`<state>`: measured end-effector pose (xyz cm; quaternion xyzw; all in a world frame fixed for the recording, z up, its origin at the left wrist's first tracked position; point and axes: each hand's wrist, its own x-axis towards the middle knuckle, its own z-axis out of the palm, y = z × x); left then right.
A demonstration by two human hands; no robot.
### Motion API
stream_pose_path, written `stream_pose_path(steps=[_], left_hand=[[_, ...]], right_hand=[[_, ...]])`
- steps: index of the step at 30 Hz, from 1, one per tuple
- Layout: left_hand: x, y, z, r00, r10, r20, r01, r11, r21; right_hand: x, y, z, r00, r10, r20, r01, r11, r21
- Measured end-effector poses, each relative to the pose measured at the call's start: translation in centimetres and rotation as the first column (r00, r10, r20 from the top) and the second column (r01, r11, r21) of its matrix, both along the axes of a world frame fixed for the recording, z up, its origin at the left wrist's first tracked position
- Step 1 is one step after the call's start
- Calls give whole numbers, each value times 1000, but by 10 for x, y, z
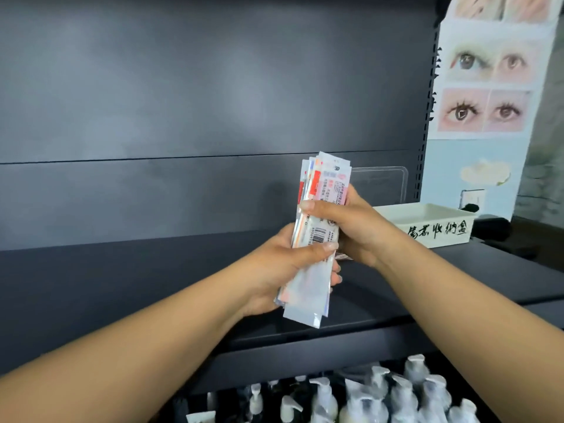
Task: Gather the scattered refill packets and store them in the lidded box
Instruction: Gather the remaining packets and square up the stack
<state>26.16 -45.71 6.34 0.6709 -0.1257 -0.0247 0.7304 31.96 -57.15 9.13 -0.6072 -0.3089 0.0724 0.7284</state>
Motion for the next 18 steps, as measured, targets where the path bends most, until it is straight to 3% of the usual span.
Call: stream_pose_path(steps=[4,8,14,18], left_hand=[[32,7,6,995,100,-20,-101,994,-34],[74,26,3,958,253,-138,-260,965,-34],[126,42,-8,916,313,-251,-323,947,2],[152,46,-13,898,316,-305,-323,946,29]], right_hand=[[36,-20,1,996,-89,-26,88,995,-46],[82,-45,-5,947,-321,2,302,888,-347],[137,-30,-39,923,-378,72,319,648,-691],[168,-23,-49,904,-426,-38,282,660,-696]])
